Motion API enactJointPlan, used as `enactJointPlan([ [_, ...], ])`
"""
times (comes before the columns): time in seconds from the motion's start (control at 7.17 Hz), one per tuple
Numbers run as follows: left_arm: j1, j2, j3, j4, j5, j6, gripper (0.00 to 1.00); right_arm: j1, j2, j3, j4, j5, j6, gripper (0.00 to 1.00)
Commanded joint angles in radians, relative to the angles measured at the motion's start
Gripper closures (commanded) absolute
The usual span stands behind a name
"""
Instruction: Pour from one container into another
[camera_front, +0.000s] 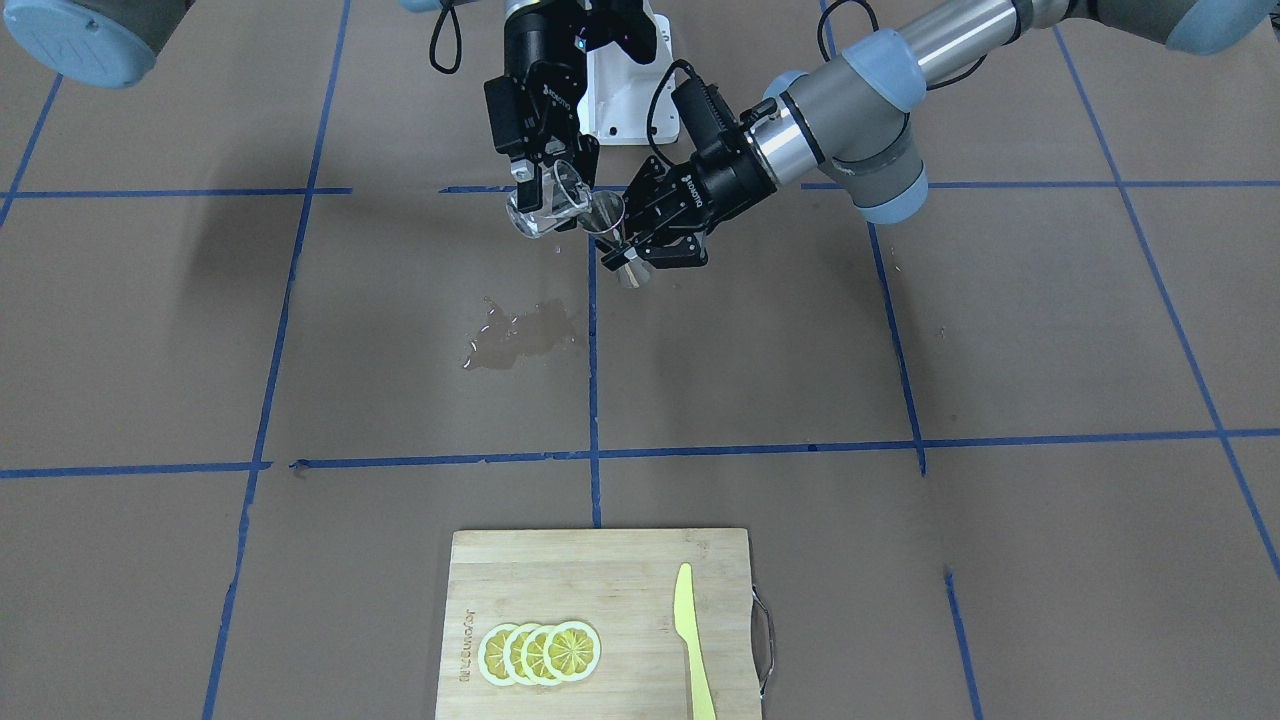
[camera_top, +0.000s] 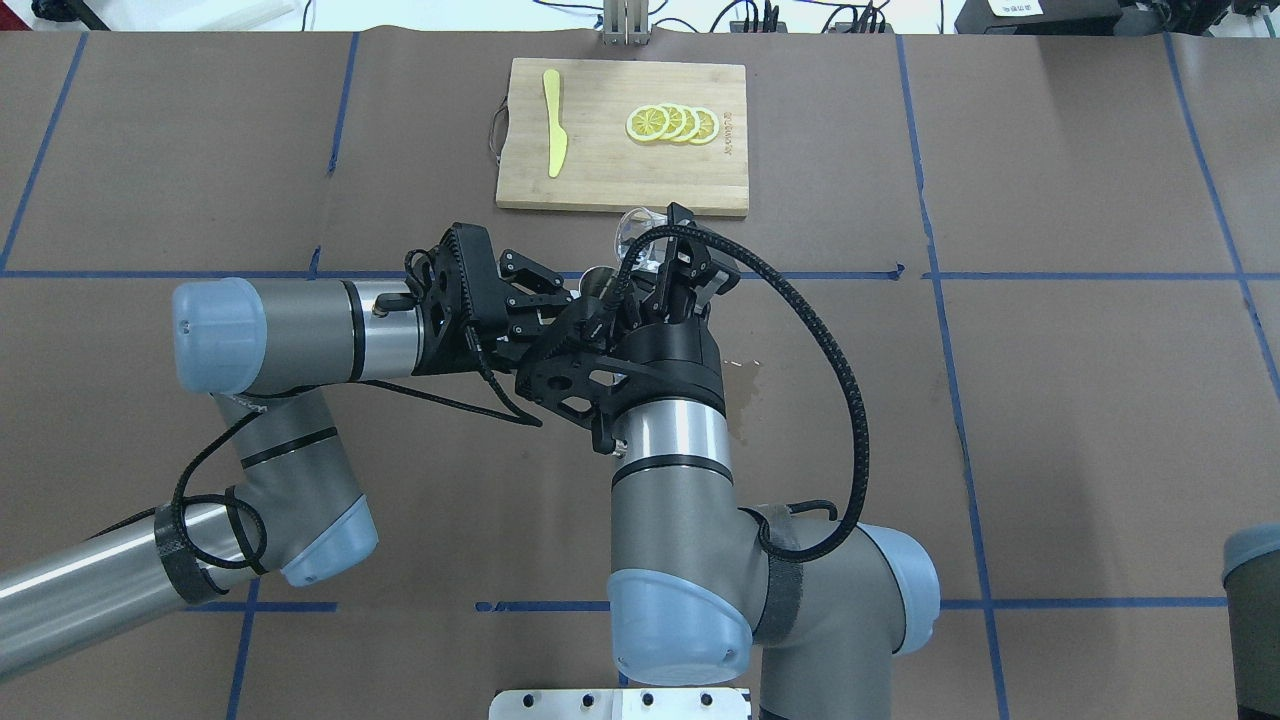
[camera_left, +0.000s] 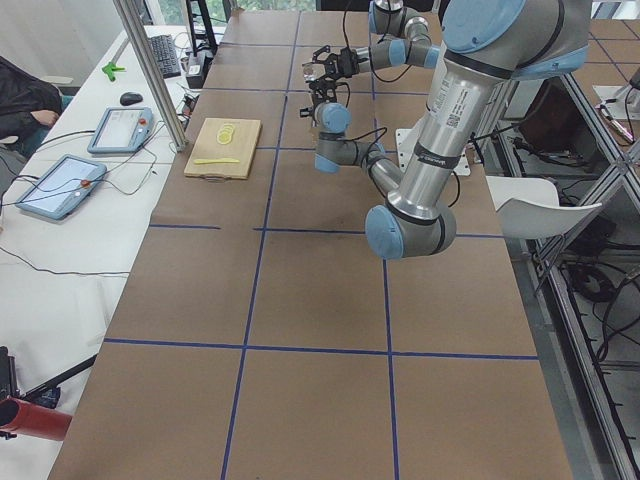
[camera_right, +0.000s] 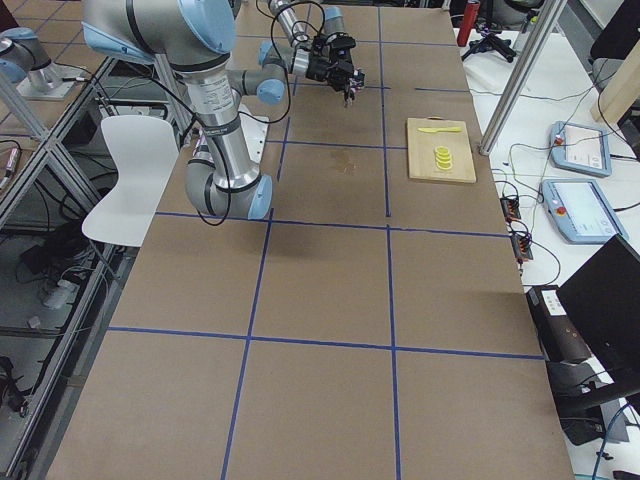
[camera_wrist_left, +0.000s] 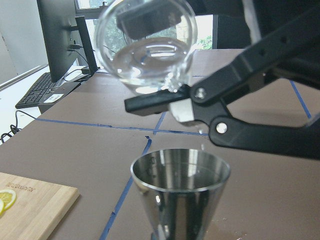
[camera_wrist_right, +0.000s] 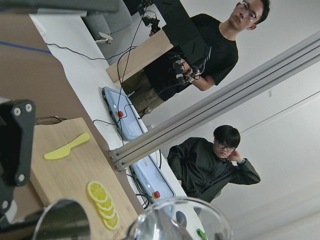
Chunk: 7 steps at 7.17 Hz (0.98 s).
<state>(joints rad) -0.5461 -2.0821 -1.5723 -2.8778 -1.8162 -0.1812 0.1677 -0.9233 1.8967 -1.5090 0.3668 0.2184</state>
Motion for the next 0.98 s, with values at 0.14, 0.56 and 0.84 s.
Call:
enactJointPlan([
  [0.14,0.002,-0.001,0.0,-0.003,0.0,0.0,1.0,-0.005,0.009,-0.001,-0.072,-0.038,-0.065,1.0],
  [0.56,0.0,-0.001,0.0,-0.006,0.0,-0.001,1.0,-0.005,0.011,-0.002,-0.073,-0.042,-0.092,1.0],
  [0.84,0.0,0.0,0.0,-0.006,0.0,-0.001,1.0,-0.005,0.011,-0.004,-0.073,-0.051,-0.114,1.0],
])
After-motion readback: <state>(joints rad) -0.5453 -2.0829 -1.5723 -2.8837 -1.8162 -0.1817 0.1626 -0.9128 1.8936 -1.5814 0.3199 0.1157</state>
